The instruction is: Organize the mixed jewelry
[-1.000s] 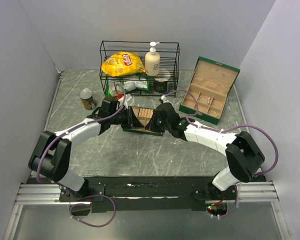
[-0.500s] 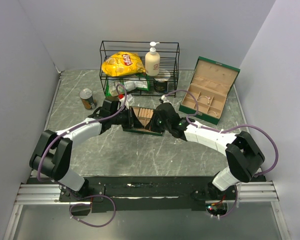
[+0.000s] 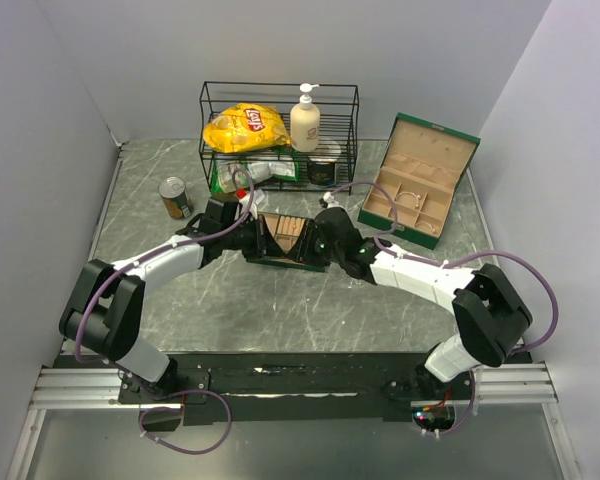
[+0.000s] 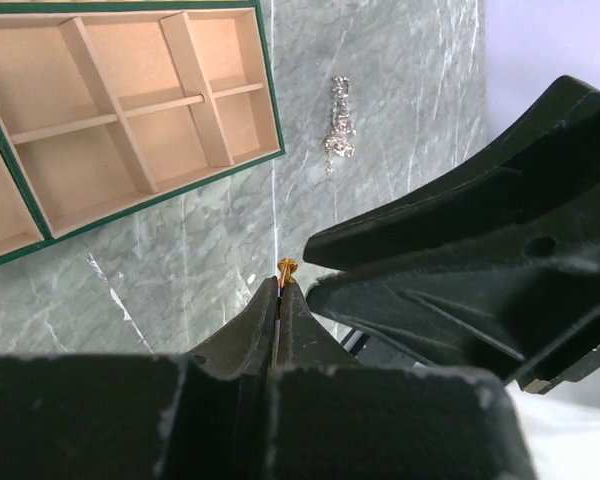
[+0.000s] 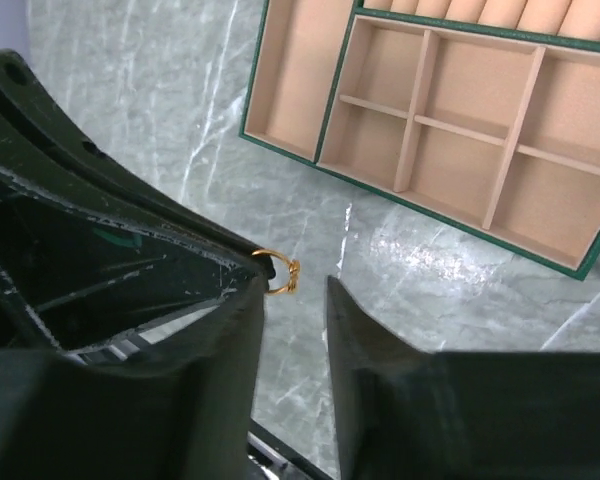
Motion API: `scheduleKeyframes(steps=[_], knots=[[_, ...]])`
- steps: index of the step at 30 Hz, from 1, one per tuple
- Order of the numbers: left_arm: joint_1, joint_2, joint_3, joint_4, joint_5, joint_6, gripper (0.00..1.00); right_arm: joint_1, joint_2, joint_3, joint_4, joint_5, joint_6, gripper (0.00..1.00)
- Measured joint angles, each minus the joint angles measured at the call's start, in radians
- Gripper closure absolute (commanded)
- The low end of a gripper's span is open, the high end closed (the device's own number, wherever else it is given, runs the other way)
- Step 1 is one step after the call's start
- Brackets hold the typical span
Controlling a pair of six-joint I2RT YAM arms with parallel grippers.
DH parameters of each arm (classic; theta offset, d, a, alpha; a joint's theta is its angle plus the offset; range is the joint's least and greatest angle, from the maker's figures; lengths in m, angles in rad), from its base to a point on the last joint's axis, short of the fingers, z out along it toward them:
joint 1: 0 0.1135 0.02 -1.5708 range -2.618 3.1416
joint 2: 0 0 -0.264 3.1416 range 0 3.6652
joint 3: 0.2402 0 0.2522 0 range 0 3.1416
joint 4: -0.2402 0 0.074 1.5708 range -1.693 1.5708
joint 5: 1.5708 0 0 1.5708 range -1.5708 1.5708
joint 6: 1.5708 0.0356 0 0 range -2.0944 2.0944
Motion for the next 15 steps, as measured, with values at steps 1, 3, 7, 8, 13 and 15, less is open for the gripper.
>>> scheduleKeyframes(steps=[1, 3, 7, 8, 13, 15], knots=[[0.002, 0.000, 0.000, 0.001, 0.001, 0.000, 0.99, -0.003, -0.008, -0.005, 0.000, -0.003, -0.001, 0.56], [0.012, 0.000, 0.000, 0.014, 0.009, -0.003, 0.99, -0.006, -0.031, -0.020, 0.010, -0.010, -0.001, 0.55], [0.060, 0.000, -0.018, 0.062, 0.051, -0.019, 0.99, -0.037, -0.106, -0.082, 0.045, -0.042, -0.001, 0.55], [0.074, -0.001, -0.025, 0.076, 0.065, -0.020, 0.99, -0.051, -0.123, -0.098, 0.053, -0.055, -0.001, 0.55], [0.135, -0.005, -0.054, 0.146, 0.157, -0.036, 0.99, -0.181, -0.197, -0.221, 0.177, -0.219, -0.003, 0.54], [0.142, -0.005, -0.060, 0.192, 0.214, -0.045, 0.99, -0.214, -0.199, -0.238, 0.209, -0.288, -0.010, 0.54]])
